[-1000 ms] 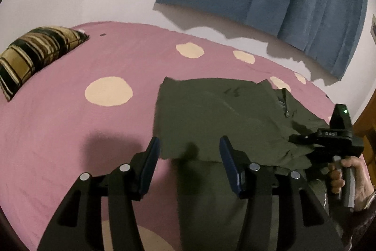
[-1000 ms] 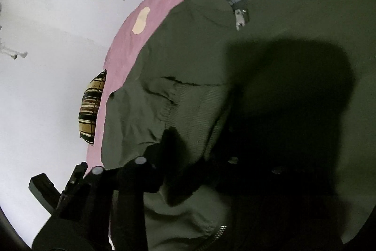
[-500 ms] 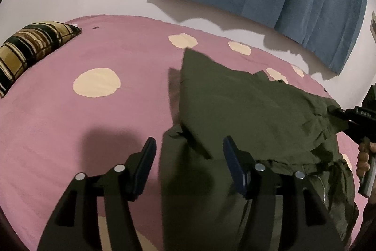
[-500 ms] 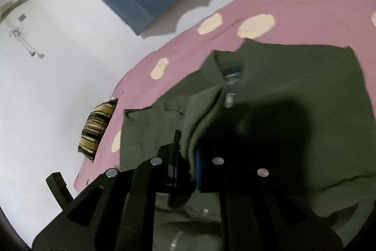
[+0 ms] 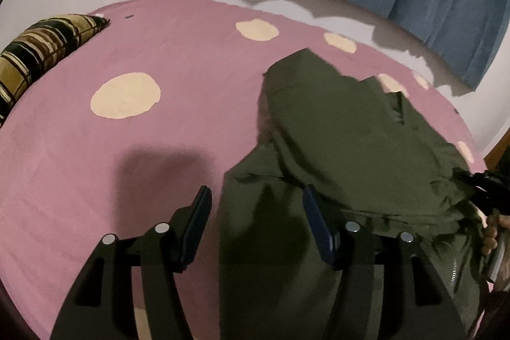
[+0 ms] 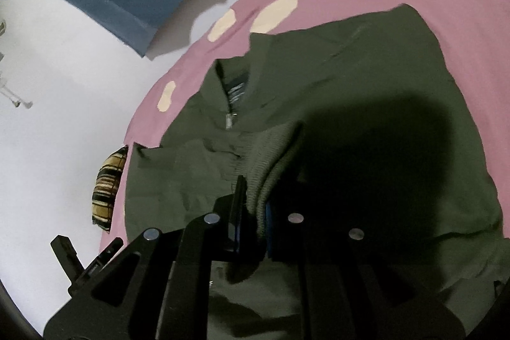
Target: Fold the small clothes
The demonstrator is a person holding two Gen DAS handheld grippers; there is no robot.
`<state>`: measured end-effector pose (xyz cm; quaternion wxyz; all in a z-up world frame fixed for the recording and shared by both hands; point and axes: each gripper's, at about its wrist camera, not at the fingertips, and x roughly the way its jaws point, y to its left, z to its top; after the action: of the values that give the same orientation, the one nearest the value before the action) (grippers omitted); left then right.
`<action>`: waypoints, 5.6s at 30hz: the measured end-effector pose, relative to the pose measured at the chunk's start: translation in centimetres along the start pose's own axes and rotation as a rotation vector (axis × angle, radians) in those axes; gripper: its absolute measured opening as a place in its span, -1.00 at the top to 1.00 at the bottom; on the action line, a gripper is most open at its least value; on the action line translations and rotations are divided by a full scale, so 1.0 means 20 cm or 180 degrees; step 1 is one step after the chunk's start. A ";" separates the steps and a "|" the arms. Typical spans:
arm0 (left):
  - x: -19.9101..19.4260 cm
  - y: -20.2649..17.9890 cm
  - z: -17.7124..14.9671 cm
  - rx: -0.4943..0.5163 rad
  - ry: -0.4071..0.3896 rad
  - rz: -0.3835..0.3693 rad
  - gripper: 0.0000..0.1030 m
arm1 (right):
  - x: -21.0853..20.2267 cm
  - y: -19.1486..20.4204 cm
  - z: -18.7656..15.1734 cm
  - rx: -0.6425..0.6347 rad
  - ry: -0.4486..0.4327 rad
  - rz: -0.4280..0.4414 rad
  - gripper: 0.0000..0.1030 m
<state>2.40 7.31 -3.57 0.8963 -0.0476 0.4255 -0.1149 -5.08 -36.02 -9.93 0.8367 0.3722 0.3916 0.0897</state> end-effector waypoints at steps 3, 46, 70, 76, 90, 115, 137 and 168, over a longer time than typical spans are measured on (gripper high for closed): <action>0.03 0.00 0.00 -0.0005 0.0070 -0.0008 -0.15 | -0.04 0.00 0.02 -0.0058 -0.0142 -0.0080 0.81; 0.00 0.03 -0.02 0.0113 0.0109 -0.0103 -0.38 | -0.45 -0.27 -0.03 0.0218 -0.0308 -0.0237 -0.14; -0.35 0.18 -0.52 0.0380 0.0676 -0.1090 -0.47 | -1.01 -0.45 -0.85 0.0241 0.0264 0.0172 -0.27; -0.38 0.18 -0.60 0.0230 0.0748 -0.1368 -0.53 | -0.96 -0.38 -0.93 0.0090 0.0539 0.0597 -0.27; -0.38 0.23 -0.66 -0.0361 0.0896 -0.2111 -0.60 | -0.84 -0.23 -0.96 -0.0097 0.0777 0.1025 -0.32; -0.31 0.06 -0.70 -0.0360 0.1166 -0.2328 0.22 | -0.76 -0.24 -1.07 -0.0084 0.0998 0.1043 0.61; -0.17 -0.05 -0.06 -0.1313 0.0721 -0.3417 0.71 | -0.75 -0.17 -0.42 0.0440 0.0040 0.2107 0.75; 0.39 -0.08 0.38 -0.1484 0.1094 -0.3023 -0.04 | -0.29 -0.43 0.09 0.1196 -0.0068 0.1856 -0.19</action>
<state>12.84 3.83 -4.31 0.6295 -0.4118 0.5116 -0.4152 -8.98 -45.57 -11.75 0.6967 0.6169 0.2697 0.2475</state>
